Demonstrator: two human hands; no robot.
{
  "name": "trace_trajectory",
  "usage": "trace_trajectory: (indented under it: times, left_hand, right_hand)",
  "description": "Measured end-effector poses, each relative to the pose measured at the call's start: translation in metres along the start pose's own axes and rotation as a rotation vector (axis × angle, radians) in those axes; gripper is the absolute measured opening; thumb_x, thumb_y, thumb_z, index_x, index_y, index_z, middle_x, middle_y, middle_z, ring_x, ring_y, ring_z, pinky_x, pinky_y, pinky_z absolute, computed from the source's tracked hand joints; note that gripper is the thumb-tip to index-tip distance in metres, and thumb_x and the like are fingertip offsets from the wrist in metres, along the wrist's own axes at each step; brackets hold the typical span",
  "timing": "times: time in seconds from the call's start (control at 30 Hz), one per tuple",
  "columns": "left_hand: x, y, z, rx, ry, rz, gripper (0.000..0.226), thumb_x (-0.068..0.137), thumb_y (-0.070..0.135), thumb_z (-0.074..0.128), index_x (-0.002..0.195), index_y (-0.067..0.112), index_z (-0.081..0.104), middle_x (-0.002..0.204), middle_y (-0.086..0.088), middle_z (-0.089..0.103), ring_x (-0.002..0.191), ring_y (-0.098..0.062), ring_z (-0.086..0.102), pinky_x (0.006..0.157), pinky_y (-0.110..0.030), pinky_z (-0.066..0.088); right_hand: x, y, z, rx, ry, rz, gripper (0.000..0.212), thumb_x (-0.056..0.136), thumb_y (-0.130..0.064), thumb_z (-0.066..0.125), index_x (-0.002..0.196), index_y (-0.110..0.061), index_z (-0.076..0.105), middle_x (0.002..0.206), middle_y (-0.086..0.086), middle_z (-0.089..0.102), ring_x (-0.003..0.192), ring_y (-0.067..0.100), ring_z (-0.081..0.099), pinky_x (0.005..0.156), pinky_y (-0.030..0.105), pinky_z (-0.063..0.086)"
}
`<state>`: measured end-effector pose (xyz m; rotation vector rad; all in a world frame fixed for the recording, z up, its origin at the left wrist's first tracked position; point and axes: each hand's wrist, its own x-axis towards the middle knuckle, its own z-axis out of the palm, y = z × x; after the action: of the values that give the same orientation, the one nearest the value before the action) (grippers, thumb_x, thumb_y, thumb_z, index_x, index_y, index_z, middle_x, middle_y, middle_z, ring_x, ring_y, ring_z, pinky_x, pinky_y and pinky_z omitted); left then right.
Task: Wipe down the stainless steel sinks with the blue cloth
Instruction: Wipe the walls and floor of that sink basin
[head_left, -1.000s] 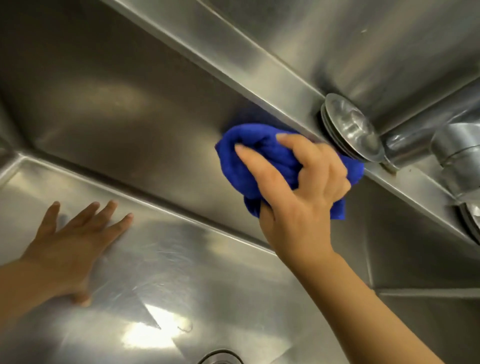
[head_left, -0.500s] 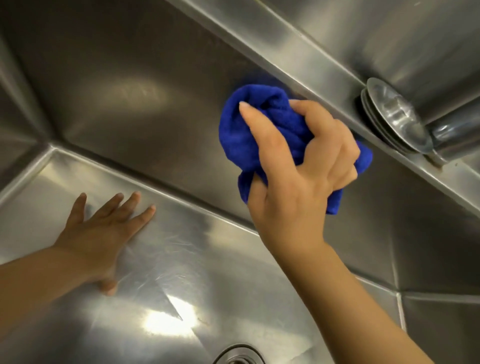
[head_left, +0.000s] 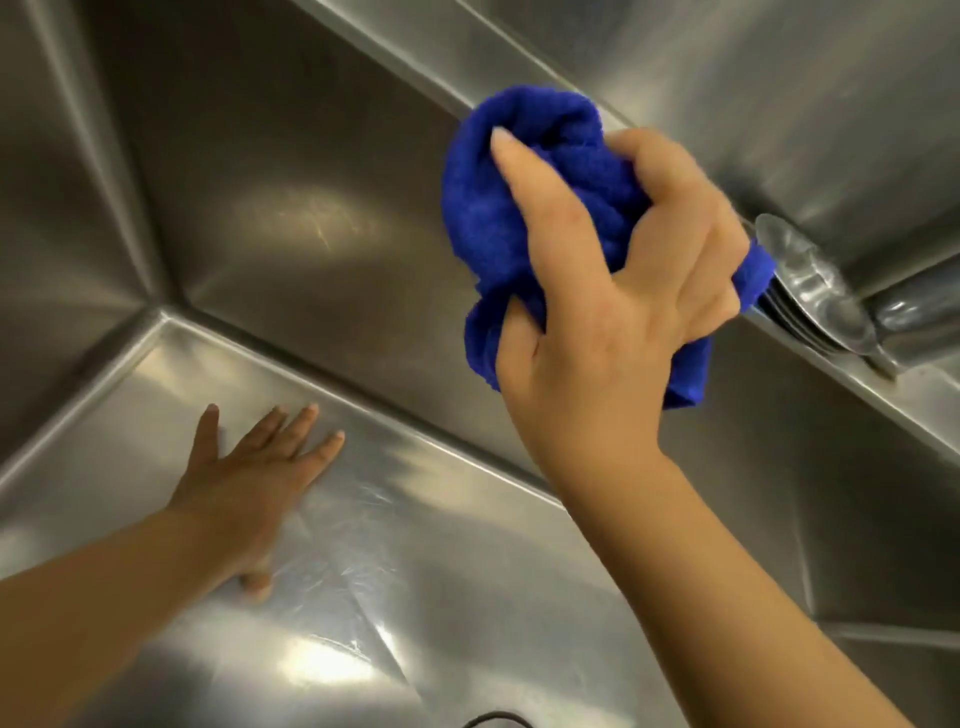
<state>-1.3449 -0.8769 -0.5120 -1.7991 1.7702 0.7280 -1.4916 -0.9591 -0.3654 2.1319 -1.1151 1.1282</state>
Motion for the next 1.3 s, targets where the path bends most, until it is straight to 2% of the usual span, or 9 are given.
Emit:
trace_trajectory:
  times: [0.13, 0.27, 0.43, 0.57, 0.67, 0.83, 1.0, 1.17, 1.3]
  left_hand:
    - [0.002, -0.003, 0.001, -0.018, 0.021, 0.019, 0.138, 0.065, 0.042, 0.082, 0.144, 0.031, -0.031, 0.153, -0.003, -0.036, 0.145, -0.021, -0.022, 0.111, -0.059, -0.011]
    - [0.001, -0.005, 0.005, -0.044, 0.094, 0.044, 0.142, 0.064, 0.041, 0.084, 0.144, 0.029, -0.032, 0.151, -0.002, -0.039, 0.144, -0.022, -0.026, 0.110, -0.057, -0.015]
    - [-0.013, -0.034, 0.015, -0.010, 0.084, 0.032, 0.144, 0.061, 0.052, 0.083, 0.142, 0.030, -0.035, 0.145, -0.002, -0.047, 0.140, -0.022, -0.032, 0.109, -0.057, -0.018]
    - [-0.016, -0.061, 0.018, 0.027, 0.019, -0.020, 0.141, 0.065, 0.056, 0.079, 0.141, 0.029, -0.037, 0.141, -0.003, -0.048, 0.141, -0.023, -0.030, 0.109, -0.058, -0.018]
    - [-0.011, -0.063, 0.023, 0.033, 0.024, -0.021, 0.143, 0.065, 0.058, 0.078, 0.135, 0.028, -0.043, 0.145, -0.006, -0.047, 0.142, -0.028, -0.029, 0.109, -0.058, -0.018]
    - [-0.008, -0.063, 0.029, 0.050, 0.067, -0.007, 0.143, 0.065, 0.060, 0.077, 0.131, 0.026, -0.046, 0.146, -0.009, -0.045, 0.141, -0.031, -0.029, 0.109, -0.059, -0.017]
    - [-0.007, -0.066, 0.029, 0.040, 0.060, -0.002, 0.145, 0.062, 0.059, 0.079, 0.131, 0.029, -0.044, 0.147, -0.007, -0.046, 0.142, -0.029, -0.028, 0.109, -0.059, -0.017]
    - [-0.009, -0.058, 0.029, 0.065, 0.063, -0.040, 0.145, 0.063, 0.055, 0.080, 0.138, 0.026, -0.040, 0.148, -0.009, -0.043, 0.143, -0.029, -0.028, 0.106, -0.058, -0.021]
    - [-0.007, -0.060, 0.028, 0.055, 0.076, -0.037, 0.145, 0.063, 0.055, 0.080, 0.133, 0.026, -0.044, 0.146, -0.008, -0.045, 0.142, -0.028, -0.028, 0.106, -0.059, -0.020]
  right_hand:
    - [-0.043, -0.001, 0.029, -0.066, -0.147, -0.137, 0.043, 0.085, -0.007, 0.054, 0.112, -0.035, 0.071, 0.124, -0.003, 0.036, 0.114, 0.023, 0.036, 0.074, 0.036, 0.019]
    - [-0.072, -0.007, 0.035, -0.072, -0.402, -0.163, 0.054, 0.071, -0.005, 0.041, 0.108, -0.029, 0.072, 0.126, 0.000, 0.037, 0.112, 0.026, 0.037, 0.071, 0.039, 0.023]
    - [-0.017, -0.022, 0.013, 0.017, -0.184, -0.081, 0.059, 0.073, 0.001, 0.052, 0.121, -0.030, 0.067, 0.129, 0.001, 0.033, 0.115, 0.026, 0.034, 0.086, 0.035, 0.020]
    - [-0.020, -0.021, 0.030, -0.038, -0.101, -0.124, 0.053, 0.080, 0.002, 0.061, 0.121, -0.031, 0.066, 0.127, 0.000, 0.034, 0.116, 0.024, 0.034, 0.082, 0.037, 0.022]
    - [-0.078, -0.011, 0.055, -0.084, -0.376, -0.340, 0.054, 0.072, 0.001, 0.049, 0.113, -0.027, 0.071, 0.124, 0.003, 0.037, 0.111, 0.026, 0.037, 0.065, 0.038, 0.032]
    - [-0.100, -0.017, 0.060, -0.067, -0.695, -0.331, 0.086, 0.029, -0.004, 0.084, 0.111, -0.025, 0.071, 0.123, 0.004, 0.039, 0.111, 0.026, 0.038, 0.064, 0.041, 0.043]
    - [-0.067, -0.038, 0.060, 0.000, -0.488, -0.303, 0.061, 0.067, 0.000, 0.048, 0.120, -0.024, 0.066, 0.127, 0.003, 0.036, 0.113, 0.025, 0.037, 0.073, 0.039, 0.023]
    - [-0.108, -0.020, 0.076, -0.095, -0.763, -0.498, 0.075, 0.033, 0.001, 0.081, 0.105, -0.018, 0.073, 0.121, 0.007, 0.038, 0.106, 0.028, 0.040, 0.055, 0.032, 0.036]
    - [-0.115, -0.026, 0.074, -0.065, -0.864, -0.411, 0.082, 0.024, -0.006, 0.086, 0.103, -0.021, 0.074, 0.121, 0.005, 0.040, 0.108, 0.026, 0.041, 0.070, 0.038, 0.039]
